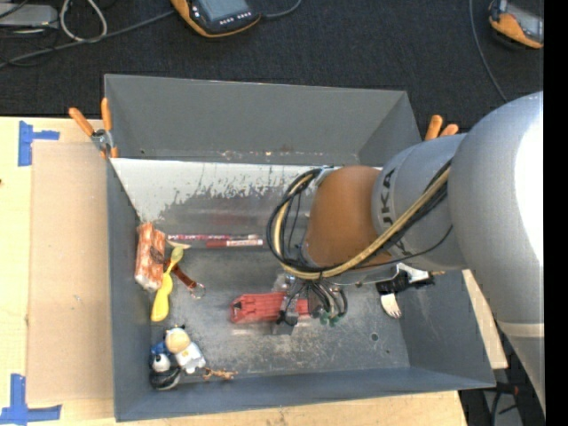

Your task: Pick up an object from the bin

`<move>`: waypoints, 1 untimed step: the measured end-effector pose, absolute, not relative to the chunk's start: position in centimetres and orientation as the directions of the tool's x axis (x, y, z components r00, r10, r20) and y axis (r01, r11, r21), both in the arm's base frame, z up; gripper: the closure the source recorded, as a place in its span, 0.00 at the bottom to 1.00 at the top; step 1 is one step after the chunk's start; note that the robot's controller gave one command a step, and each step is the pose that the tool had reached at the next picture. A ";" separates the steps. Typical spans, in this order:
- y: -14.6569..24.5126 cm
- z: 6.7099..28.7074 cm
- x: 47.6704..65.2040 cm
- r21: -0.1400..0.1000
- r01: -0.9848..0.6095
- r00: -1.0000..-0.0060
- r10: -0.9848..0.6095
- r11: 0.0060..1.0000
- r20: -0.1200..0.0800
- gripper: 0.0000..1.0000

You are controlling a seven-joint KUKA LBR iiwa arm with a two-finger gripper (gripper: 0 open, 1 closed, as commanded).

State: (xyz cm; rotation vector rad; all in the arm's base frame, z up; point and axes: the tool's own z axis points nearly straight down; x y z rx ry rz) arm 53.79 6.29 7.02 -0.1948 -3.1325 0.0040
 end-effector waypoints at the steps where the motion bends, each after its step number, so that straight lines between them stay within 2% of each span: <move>1: 6.1 11.0 53.6 -0.004 0.037 -0.999 0.037 0.999 0.010 1.00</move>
Offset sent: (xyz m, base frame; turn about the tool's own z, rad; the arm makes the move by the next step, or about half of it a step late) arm 0.0394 -0.0530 -0.0002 -0.6218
